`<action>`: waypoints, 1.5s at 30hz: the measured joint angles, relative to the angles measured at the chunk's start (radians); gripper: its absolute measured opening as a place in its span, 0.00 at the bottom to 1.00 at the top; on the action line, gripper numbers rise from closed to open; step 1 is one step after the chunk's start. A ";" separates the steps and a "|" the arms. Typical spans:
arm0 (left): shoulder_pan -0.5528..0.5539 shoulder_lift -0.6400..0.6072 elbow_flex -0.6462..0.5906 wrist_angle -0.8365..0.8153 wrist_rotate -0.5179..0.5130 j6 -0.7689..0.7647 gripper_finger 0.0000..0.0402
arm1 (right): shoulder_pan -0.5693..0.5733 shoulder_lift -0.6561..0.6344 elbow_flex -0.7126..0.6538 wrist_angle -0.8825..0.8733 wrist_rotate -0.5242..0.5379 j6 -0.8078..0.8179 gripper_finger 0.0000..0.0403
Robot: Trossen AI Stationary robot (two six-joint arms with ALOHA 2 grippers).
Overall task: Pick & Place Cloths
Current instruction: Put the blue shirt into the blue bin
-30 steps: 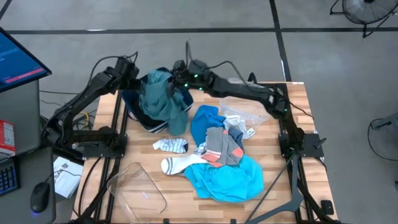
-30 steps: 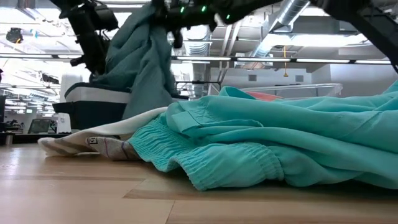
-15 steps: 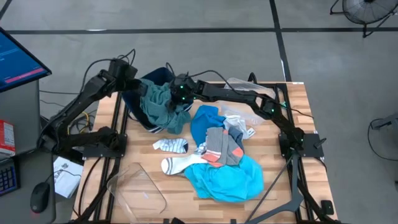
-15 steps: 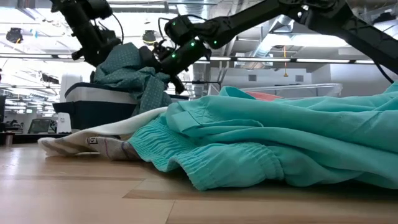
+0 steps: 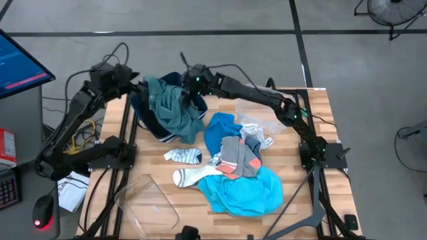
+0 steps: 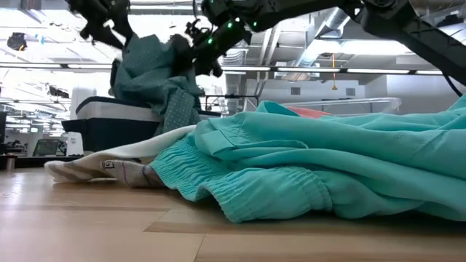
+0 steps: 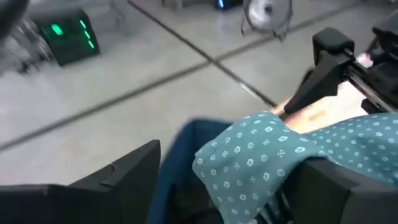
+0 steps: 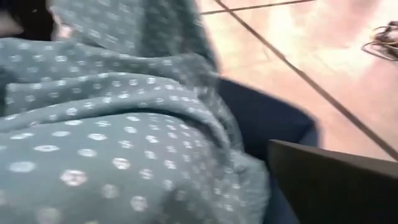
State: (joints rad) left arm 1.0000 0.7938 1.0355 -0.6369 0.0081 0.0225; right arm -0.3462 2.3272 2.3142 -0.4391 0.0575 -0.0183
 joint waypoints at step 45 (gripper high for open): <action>0.000 0.006 0.035 -0.570 -0.053 -0.111 0.72 | 0.141 -0.398 0.021 -0.806 0.022 0.114 0.80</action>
State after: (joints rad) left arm 1.0004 0.7996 1.0702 -1.2066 -0.0446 -0.0889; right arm -0.2048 1.9290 2.3356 -1.2454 0.0792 0.0955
